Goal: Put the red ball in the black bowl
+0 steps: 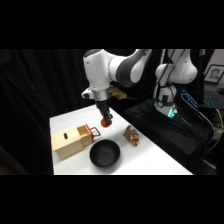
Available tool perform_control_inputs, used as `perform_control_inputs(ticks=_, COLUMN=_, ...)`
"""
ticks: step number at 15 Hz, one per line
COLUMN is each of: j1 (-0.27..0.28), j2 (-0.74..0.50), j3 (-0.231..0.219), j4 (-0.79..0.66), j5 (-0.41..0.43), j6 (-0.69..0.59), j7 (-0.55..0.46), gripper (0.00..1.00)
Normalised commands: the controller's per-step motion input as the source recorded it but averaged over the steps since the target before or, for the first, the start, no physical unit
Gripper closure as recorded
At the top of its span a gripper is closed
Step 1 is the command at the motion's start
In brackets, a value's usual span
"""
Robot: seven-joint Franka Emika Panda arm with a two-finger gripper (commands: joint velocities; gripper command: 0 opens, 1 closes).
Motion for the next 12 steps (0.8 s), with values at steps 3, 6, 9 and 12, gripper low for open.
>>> perform_control_inputs(ticks=3, j1=0.075, j2=0.24, j3=0.053, j4=0.42, j5=0.055, j6=-0.12, j7=0.09, gripper=0.96)
perform_control_inputs(ticks=6, j1=0.04, j2=0.2, j3=0.053, j4=0.32, j5=0.138, j6=-0.02, j7=0.03, gripper=0.96)
perform_control_inputs(ticks=9, j1=0.014, j2=0.17, j3=0.061, j4=0.18, j5=0.189, j6=0.11, j7=-0.02, gripper=0.96)
perform_control_inputs(ticks=12, j1=0.01, j2=0.18, j3=0.06, j4=0.1, j5=0.19, j6=0.21, j7=-0.06, gripper=0.96)
